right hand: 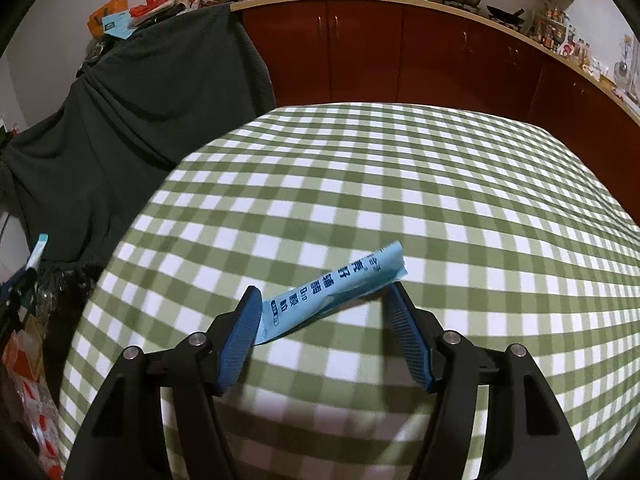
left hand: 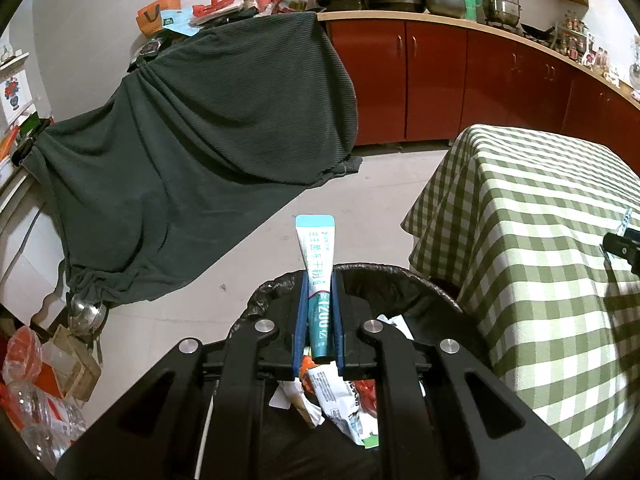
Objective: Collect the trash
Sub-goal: 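Grasp the light-blue tube with the right tool while the left tool holds its tube over the bin, then carry the light-blue tube over the bin with the right tool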
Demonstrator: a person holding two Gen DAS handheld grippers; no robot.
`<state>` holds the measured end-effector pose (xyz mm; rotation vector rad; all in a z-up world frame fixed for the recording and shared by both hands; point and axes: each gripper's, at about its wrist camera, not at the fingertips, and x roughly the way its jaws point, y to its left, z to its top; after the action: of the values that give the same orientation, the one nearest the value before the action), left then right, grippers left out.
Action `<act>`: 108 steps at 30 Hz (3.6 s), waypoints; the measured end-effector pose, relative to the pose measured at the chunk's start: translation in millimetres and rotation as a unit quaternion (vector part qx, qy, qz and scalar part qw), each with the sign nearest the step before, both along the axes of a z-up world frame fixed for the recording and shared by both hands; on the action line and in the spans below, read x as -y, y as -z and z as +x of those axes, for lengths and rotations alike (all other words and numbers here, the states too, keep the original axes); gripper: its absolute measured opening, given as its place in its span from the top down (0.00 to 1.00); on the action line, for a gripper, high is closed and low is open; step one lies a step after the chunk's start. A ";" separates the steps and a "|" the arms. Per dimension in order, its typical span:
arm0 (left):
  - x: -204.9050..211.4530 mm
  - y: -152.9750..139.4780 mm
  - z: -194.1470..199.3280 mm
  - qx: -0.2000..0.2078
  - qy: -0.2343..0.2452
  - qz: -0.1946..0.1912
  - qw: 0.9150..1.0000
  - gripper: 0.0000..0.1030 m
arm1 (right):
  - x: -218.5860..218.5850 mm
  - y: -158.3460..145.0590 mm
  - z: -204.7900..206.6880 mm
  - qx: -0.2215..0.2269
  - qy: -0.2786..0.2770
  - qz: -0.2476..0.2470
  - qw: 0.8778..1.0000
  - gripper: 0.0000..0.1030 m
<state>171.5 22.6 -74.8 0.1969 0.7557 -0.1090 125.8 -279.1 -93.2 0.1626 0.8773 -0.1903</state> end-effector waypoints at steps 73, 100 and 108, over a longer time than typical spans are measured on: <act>-5.2 -15.3 -57.3 0.017 -0.027 -0.024 0.999 0.89 | -9.8 -13.2 -49.3 0.024 -0.014 0.021 0.999 0.84; -55.1 -42.3 -108.8 0.054 -0.097 -0.036 0.993 0.89 | -164.2 -51.1 -52.9 0.091 -0.211 0.041 0.972 0.84; -60.5 -33.2 -97.8 0.050 -0.106 -0.044 0.992 0.89 | -190.8 -48.7 -36.0 0.093 -0.238 0.045 0.966 0.84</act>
<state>73.8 83.1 -41.6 0.0371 0.6664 0.0678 89.8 -88.3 -44.5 0.0488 0.7155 0.3112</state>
